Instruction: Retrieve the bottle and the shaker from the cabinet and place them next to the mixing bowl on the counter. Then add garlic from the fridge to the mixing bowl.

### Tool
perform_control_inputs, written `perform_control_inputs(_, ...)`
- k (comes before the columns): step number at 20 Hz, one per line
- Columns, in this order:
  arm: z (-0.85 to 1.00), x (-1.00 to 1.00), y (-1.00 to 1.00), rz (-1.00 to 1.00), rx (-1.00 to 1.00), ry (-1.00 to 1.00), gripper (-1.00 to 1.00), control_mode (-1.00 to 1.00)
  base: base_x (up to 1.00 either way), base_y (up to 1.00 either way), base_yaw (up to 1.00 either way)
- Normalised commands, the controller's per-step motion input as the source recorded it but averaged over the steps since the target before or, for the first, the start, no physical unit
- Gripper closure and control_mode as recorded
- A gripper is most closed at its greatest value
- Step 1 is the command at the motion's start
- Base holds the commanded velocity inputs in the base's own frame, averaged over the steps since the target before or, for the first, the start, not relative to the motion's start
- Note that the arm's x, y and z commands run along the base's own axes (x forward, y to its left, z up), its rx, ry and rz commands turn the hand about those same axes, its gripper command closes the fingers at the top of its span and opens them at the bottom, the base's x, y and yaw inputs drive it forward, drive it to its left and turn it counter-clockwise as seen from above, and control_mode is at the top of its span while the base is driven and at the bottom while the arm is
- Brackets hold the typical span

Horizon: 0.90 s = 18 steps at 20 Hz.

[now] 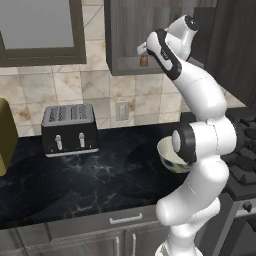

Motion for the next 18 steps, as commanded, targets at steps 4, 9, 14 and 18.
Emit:
perform_control_inputs(4, -0.02, 0.17, 0.00, 0.01, 0.00, 0.01, -1.00, -1.00, 0.00, 0.00, 0.00)
perform_control_inputs(9, -0.08, 0.16, 0.05, 0.01, 0.00, 0.00, -1.00, -1.00, 0.00, 0.00, 0.00)
perform_control_inputs(14, -0.07, 0.15, 0.04, 0.01, 0.00, 0.00, -1.00, -1.00, 0.00, 0.00, 0.00)
perform_control_inputs(18, -0.04, 0.11, 0.01, 0.03, 0.00, 0.00, -1.00, -1.00, 0.00, 0.00, 0.00)
